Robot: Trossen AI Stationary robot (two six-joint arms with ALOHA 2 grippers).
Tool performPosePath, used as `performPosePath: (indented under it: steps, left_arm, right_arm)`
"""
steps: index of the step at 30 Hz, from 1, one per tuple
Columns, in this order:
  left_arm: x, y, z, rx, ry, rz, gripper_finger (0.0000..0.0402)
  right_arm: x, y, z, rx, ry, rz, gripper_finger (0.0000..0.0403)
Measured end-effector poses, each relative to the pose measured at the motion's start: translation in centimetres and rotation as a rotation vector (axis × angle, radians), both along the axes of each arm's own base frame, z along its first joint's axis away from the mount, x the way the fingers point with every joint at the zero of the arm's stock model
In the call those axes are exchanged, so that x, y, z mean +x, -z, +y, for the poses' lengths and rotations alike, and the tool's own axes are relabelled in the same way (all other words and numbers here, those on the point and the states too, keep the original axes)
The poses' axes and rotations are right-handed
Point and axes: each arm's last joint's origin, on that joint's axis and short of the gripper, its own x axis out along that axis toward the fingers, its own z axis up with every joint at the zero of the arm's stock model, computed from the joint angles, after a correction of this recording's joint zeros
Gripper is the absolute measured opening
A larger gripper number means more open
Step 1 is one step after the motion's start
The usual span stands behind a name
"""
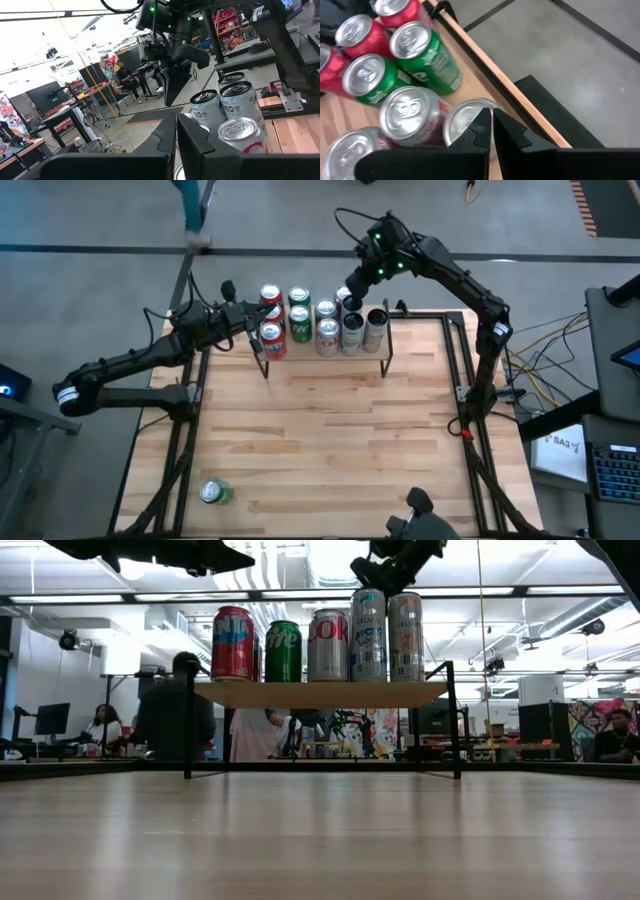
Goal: Place canned beverage on shelf
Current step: Put the silver soda can on the shelf aligned with the other silver soda can
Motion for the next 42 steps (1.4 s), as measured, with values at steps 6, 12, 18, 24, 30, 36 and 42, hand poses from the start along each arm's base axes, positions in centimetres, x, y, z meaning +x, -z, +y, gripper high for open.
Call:
performPosePath:
  steps: [6,12,18,24,30,36,42]
  left_arm:
    - [0.0,0.0,0.0,0.000,0.000,0.000,0.0000]
    - [0.0,0.0,0.0,-0.001,0.000,0.001,0.0000]
    - [0.0,0.1,0.0,-0.003,0.000,0.006,0.0000]
    - [0.0,0.1,0.0,0.001,-0.001,0.010,0.0000]
    - [0.0,0.1,0.0,0.001,-0.001,0.009,0.0000]
    - [0.0,0.1,0.0,0.001,-0.001,0.009,0.0000]
    - [0.0,0.1,0.0,0.001,-0.001,0.009,0.0000]
  right_arm:
    - [0.8,0.1,0.4,-0.013,-0.028,-0.006,0.0009]
    - [1.3,1.1,0.0,0.000,-0.033,0.017,0.0009]
    - [1.7,1.6,-0.3,-0.005,-0.046,0.032,0.0009]
    - [1.7,1.6,-0.3,-0.004,-0.046,0.033,0.0009]
    - [1.4,1.9,-0.1,0.009,-0.059,0.067,0.0009]
    - [1.4,2.0,-0.1,0.013,-0.060,0.073,0.0009]
    - [1.5,2.0,-0.1,0.004,-0.066,0.072,0.0009]
